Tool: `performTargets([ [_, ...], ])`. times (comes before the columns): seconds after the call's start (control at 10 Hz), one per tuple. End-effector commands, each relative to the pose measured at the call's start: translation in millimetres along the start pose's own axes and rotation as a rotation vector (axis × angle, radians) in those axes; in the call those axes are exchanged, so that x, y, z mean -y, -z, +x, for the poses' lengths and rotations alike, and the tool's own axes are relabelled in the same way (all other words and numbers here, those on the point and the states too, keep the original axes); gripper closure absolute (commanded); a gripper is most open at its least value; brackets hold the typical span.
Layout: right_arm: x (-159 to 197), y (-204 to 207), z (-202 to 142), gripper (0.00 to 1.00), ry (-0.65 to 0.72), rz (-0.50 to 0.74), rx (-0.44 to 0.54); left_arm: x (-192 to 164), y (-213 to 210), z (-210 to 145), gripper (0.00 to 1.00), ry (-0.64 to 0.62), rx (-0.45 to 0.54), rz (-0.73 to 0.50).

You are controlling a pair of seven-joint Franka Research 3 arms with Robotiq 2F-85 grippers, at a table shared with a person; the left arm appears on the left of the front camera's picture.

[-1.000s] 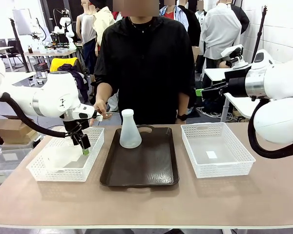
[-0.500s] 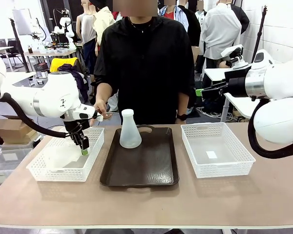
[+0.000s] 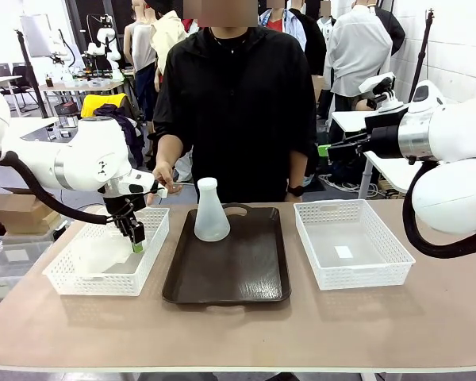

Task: Prepare the laboratory tools.
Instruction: Pick up the Big flask that the person points to, then place the picked Big flask upright in the Handle tray as directed by the person.

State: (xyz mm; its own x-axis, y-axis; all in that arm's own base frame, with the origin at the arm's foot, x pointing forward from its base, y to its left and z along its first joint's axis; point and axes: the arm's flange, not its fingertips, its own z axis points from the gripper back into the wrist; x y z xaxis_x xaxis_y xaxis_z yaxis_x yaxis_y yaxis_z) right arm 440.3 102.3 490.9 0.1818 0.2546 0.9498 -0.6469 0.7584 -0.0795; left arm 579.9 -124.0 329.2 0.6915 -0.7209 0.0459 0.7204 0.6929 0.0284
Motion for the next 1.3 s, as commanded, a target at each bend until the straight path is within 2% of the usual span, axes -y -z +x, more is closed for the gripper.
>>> performTargets([
  [0.0, 0.2, -0.1, 0.9, 0.0, -0.004, -0.003, 0.011, 1.1, -3.8, -4.5, 1.0, -0.015, 0.002, -0.008],
  [1.2, 0.2, -0.1, 0.9, 0.0, -0.004, -0.003, 0.011, 0.0, 0.0, 0.0, 1.0, 0.0, 0.0, 0.0],
])
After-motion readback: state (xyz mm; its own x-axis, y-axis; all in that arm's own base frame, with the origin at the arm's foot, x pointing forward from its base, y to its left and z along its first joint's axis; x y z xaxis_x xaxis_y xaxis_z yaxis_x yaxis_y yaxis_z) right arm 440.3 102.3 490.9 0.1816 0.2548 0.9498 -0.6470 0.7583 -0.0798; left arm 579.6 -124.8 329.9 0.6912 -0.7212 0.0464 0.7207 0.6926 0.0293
